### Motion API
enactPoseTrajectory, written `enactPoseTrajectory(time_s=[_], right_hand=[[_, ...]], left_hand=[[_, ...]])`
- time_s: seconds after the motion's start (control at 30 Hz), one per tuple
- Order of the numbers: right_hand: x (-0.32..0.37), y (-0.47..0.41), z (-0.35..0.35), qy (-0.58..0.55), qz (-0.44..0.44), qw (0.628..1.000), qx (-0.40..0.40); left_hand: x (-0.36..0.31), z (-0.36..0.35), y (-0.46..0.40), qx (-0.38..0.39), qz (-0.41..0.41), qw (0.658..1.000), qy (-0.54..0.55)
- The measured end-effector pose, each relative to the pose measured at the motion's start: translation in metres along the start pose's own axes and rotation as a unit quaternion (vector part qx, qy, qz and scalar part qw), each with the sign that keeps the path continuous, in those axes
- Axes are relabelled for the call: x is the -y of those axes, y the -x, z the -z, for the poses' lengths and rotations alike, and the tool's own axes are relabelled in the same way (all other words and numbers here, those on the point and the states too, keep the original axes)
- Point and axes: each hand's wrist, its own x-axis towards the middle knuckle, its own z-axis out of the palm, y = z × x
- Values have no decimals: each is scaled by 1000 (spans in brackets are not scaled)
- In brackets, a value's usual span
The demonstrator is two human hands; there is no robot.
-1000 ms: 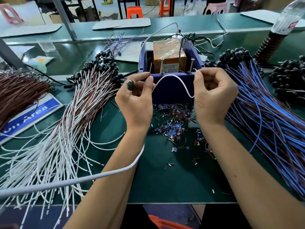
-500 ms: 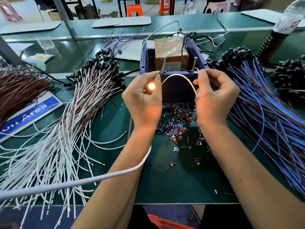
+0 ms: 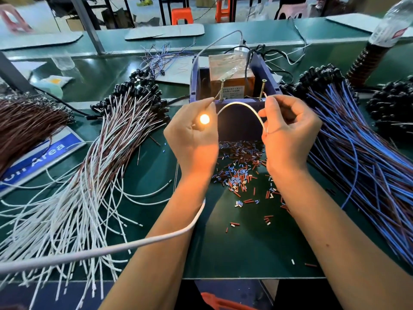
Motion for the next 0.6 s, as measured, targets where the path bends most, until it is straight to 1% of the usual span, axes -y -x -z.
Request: enactPoseTrajectory(time_s=[0.07,0.13,0.27,0.33,0.4,0.47,0.53,0.6], right_hand=[[0,-1,1,-8,0,1000,-11],[1,-1,2,-10,-1,1000,-19],[7,1,7,-25,3,1000,-10],[12,2,12,-23,2,1000,-15],[15,3,18,-20,0,999,-29],[19,3,25,-16,12,998,-52],[21,1,36,52,53,993,-93],[24,-6,57,142,111,974,-138]], left_hand=[[-1,6,-2,-26,-55,998,-6],[2,10,-5,-49,-69,996,6],[-1,17,-7,-64,-20,996,61],[-7,19,-7,-50,-5,995,84],[-14,18,-6,-1,20,993,115],[-23,15,-4,74,38,990,117],[-34,9,-3,170,40,980,99],[-49,-1,1,255,15,963,80]])
